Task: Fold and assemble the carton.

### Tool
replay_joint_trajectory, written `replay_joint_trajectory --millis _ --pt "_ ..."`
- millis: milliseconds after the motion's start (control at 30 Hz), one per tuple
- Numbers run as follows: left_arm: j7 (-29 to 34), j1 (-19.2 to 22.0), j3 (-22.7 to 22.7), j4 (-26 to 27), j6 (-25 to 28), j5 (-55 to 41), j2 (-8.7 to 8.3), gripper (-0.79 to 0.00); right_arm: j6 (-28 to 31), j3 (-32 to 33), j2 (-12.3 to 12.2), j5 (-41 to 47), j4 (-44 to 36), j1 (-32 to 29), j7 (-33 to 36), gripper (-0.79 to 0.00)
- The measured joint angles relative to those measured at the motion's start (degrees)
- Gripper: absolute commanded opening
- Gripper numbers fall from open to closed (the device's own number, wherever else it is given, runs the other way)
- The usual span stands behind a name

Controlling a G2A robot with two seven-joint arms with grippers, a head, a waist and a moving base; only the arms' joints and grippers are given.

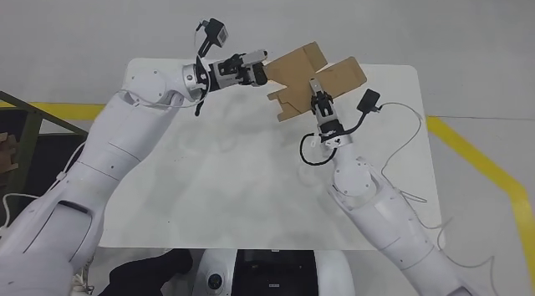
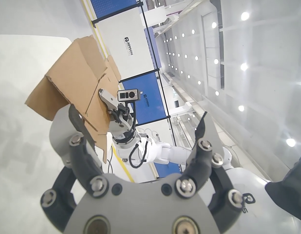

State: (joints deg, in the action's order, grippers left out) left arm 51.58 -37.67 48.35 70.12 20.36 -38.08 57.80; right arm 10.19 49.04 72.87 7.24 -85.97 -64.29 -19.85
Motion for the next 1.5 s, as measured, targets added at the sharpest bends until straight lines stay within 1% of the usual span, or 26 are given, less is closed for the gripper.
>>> replay_joint_trajectory --millis 233,433,500,567,667,700,733,800,867,1000,1067,1100,1233,1300,1500 --pt "0.54 0.68 -0.78 -0.91 -1.38 2.42 1.0 0.0 0.62 0.73 0.89 -1.03 0.07 -0.32 0.31 -0.785" --pt "0.57 0.78 -0.39 -1.62 -1.89 3.7 1.53 -0.003 0.53 1.54 1.53 -2.27 0.09 -0.79 0.47 -0.785" --pt "0.6 0.85 -0.26 -1.9 -2.62 4.43 1.67 -0.043 0.51 1.8 1.75 -2.78 0.07 -0.97 0.49 -0.785" --pt "0.56 0.86 -0.15 -2.11 -3.31 4.67 1.81 -0.052 0.5 2.0 1.93 -3.26 0.04 -1.15 0.47 -0.785" --pt "0.55 0.86 0.08 -2.51 -4.13 4.86 2.05 -0.095 0.45 2.27 2.23 -4.17 -0.11 -1.49 0.42 -0.785" --pt "0.69 0.88 0.14 -2.64 -4.38 5.01 2.15 -0.142 0.4 2.35 2.35 -4.56 -0.23 -1.67 0.38 -0.785" --pt "0.79 0.9 0.19 -2.73 -4.55 5.12 2.22 -0.169 0.35 2.43 2.43 -4.83 -0.3 -1.79 0.38 -0.785" --pt "0.97 0.9 0.33 -2.87 -4.8 5.21 2.39 -0.197 0.23 2.63 2.62 -5.41 -0.4 -2.0 0.63 -0.785" --pt "1.07 0.89 0.45 -2.99 -4.94 5.37 2.53 -0.2 0.21 2.78 2.78 -5.84 -0.48 -2.18 0.87 -0.785" --pt "0.57 1.02 0.58 -3.41 -5.89 6.69 2.85 -0.172 0.15 3.08 3.18 -6.71 -0.64 -2.6 1.05 -0.785" --pt "0.29 1.09 0.61 -3.56 -6.23 7.45 2.98 -0.182 0.15 3.27 3.34 -7.08 -0.64 -2.72 1.16 -0.785" --pt "0.23 1.18 0.6 -3.61 -6.34 8.28 3.03 -0.2 0.16 3.41 3.45 -7.31 -0.64 -2.81 1.19 -0.785" --pt "-0.54 1.19 0.57 -3.49 -7.0 11.36 3.16 -0.416 0.17 3.87 3.79 -8.04 -0.72 -3.13 1.15 -0.785" --pt "-0.87 1.03 0.7 -3.4 -7.34 12.06 3.26 -0.44 0.18 4.11 3.97 -8.4 -0.79 -3.3 1.23 -0.785" --pt "-0.64 0.79 1.3 -3.35 -8.03 12.63 3.54 -0.471 0.15 4.71 4.44 -9.61 -0.92 -3.72 1.71 -0.785"
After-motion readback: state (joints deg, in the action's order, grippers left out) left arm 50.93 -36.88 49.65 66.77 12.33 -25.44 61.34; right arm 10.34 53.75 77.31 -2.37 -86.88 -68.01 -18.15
